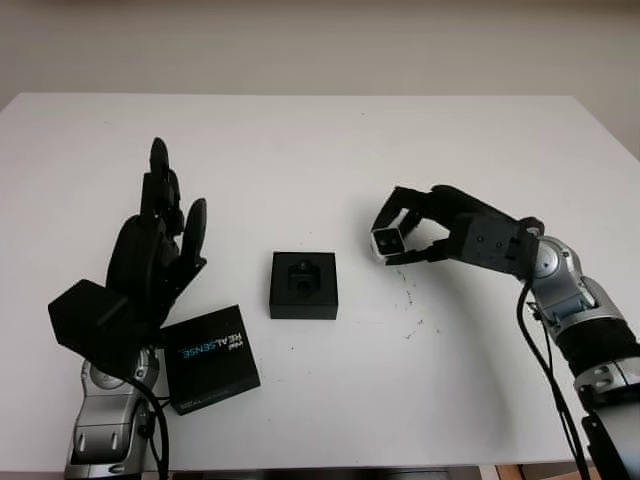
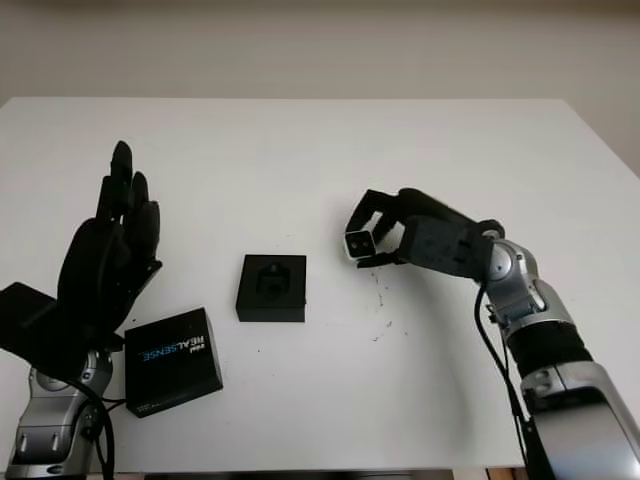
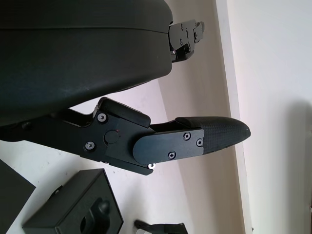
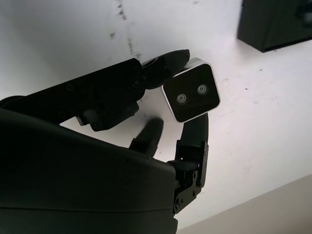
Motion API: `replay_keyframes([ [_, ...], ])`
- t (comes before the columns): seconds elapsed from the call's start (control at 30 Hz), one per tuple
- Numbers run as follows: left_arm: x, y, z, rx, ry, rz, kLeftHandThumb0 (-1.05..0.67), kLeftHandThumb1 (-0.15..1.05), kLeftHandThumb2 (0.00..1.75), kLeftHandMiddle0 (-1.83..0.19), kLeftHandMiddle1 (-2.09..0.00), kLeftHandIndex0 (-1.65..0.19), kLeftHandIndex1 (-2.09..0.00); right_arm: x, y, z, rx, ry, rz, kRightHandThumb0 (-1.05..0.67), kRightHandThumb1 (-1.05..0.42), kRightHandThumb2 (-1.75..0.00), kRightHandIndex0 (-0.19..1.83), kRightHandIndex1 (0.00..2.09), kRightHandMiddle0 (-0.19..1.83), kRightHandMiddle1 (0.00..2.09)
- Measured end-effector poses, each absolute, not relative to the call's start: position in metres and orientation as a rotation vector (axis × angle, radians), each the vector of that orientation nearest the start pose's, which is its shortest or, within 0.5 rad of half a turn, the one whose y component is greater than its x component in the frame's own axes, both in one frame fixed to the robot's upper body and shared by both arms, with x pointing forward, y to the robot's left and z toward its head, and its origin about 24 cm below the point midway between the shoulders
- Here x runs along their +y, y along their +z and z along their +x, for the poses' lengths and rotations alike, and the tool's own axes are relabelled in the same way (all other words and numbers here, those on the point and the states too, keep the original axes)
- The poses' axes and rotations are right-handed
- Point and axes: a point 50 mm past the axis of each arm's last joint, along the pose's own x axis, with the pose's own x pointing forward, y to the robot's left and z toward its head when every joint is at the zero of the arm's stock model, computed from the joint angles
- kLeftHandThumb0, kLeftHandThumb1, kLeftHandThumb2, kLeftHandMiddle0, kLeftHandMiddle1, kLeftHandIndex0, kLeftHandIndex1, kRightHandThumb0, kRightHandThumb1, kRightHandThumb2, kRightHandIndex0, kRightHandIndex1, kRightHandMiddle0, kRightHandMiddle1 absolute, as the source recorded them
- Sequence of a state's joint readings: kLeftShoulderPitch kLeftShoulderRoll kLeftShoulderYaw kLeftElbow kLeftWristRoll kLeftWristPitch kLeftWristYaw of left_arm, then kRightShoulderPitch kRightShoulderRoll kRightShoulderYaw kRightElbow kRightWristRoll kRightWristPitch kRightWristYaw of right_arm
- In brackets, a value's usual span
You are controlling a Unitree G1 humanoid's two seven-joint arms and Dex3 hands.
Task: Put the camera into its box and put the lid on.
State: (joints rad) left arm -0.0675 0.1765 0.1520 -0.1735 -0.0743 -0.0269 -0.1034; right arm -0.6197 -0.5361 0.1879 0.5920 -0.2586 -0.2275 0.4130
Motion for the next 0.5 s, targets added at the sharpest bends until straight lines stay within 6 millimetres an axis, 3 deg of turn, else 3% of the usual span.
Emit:
replay_keyframes([
  [0.5,0.194,0.106,0.260,-0.260,0.016,0.096,-0.75,1.05,0.51,0.19,0.00,0.19,0.00,-0.174,0.146,0.337,-0.088,0.480,-0.591,-0.43,-1.00,-0.06,0.26,0.08,0.22,1.80],
])
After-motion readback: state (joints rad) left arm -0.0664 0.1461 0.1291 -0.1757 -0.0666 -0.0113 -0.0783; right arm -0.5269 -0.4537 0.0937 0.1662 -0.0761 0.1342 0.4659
